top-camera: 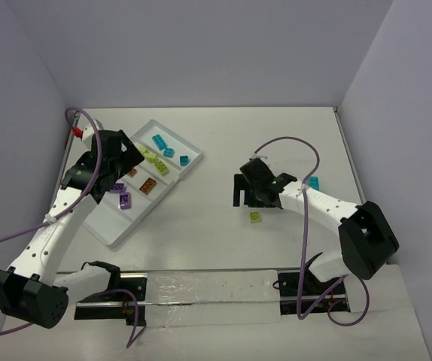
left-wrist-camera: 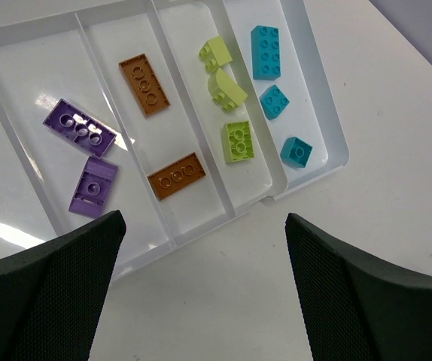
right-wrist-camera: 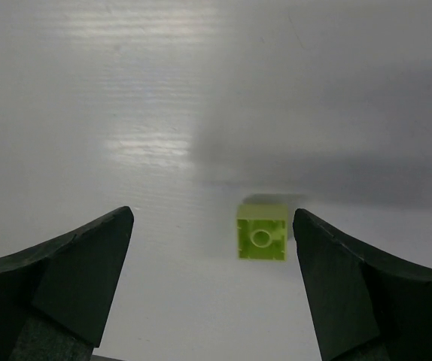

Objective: Sort the legos into containers by color

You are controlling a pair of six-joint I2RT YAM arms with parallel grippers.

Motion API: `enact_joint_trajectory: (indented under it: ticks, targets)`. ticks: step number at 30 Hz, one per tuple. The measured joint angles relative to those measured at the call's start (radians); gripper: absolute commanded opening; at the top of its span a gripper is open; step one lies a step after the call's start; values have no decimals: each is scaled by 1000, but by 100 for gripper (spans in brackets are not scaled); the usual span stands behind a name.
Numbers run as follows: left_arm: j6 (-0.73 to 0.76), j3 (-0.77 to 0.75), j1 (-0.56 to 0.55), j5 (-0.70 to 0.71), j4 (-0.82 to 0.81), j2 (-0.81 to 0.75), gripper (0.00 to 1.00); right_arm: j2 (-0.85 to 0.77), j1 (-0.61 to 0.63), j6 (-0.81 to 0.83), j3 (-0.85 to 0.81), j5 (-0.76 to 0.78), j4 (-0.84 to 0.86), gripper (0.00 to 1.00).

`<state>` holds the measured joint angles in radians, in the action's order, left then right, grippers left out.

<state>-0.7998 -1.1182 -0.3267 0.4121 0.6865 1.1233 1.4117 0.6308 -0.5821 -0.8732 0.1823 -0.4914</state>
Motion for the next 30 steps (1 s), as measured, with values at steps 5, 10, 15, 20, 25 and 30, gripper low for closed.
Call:
enact_joint_trajectory:
  ticks: [5, 10, 15, 20, 25, 30]
  targets:
    - [0, 29, -1, 7, -13, -9, 96, 10, 0, 9, 31, 20, -26, 91]
    - [-2, 51, -2, 13, -18, -30, 96, 51, 0, 23, 35, 19, -23, 81]
    - [-5, 64, -2, 15, -36, -44, 97, 78, 0, 30, 58, 14, -15, 56]
    - [-8, 67, -2, 15, -47, -45, 97, 85, 0, 31, 63, 12, -11, 20]
    - [-8, 67, -2, 15, -47, -40, 97, 62, 0, 31, 59, 7, -15, 12]
    - [-8, 67, -4, 22, -47, -37, 97, 24, 13, 30, -17, -38, -22, 12]
